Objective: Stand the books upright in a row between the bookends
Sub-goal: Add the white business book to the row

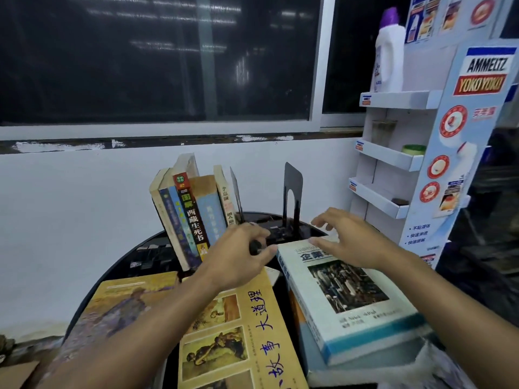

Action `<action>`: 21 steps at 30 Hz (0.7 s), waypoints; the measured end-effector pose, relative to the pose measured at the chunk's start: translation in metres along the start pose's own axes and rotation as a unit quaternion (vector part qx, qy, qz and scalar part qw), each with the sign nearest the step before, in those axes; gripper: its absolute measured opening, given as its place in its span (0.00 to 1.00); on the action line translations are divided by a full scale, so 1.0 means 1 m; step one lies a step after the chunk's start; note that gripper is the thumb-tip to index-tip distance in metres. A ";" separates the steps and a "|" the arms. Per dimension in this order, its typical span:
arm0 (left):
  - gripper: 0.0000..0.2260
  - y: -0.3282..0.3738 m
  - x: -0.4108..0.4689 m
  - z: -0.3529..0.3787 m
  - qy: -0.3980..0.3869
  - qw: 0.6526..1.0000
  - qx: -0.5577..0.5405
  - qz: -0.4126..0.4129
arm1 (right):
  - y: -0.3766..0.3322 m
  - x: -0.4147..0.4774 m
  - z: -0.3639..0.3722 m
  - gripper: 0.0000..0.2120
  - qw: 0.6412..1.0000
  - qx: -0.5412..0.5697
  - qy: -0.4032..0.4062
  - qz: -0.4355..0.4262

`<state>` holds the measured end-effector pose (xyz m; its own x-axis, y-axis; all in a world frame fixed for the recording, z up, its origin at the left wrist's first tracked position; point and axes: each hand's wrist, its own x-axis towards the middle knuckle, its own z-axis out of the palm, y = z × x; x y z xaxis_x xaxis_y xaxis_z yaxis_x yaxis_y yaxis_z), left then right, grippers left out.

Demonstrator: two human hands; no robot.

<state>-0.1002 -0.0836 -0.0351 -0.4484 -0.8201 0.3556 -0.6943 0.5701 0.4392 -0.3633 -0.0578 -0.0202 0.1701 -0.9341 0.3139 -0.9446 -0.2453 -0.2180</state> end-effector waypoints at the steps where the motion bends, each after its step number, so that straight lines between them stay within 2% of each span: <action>1: 0.23 0.000 0.000 0.006 -0.013 1.000 0.014 -0.014 | 0.009 -0.008 -0.001 0.21 1.000 0.001 -0.004 0.014; 6: 0.30 0.002 0.006 0.032 -0.047 0.990 0.099 -0.084 | 0.043 -0.032 -0.001 0.25 0.994 0.016 -0.041 0.102; 11: 0.42 -0.013 0.014 0.055 -0.089 0.989 0.081 -0.083 | 0.063 -0.037 0.002 0.32 0.987 0.016 -0.066 0.144; 14: 0.40 -0.010 0.017 0.062 -0.106 0.989 0.062 -0.082 | 0.074 -0.037 0.006 0.35 0.984 0.031 -0.089 0.154; 18: 0.33 0.006 0.017 0.064 -0.118 0.989 0.009 -0.093 | 0.077 -0.037 0.010 0.32 0.980 0.051 -0.098 0.166; 21: 0.33 0.008 0.017 0.065 -0.110 0.988 -0.011 -0.106 | 0.075 -0.036 0.017 0.27 0.977 0.078 -0.093 0.178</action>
<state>-0.1502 -0.0960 -0.0795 -0.4081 -0.9105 0.0673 -0.7740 0.3841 0.5034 -0.4357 -0.0469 -0.0633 -0.0994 -0.9948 0.0233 -0.9015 0.0801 -0.4253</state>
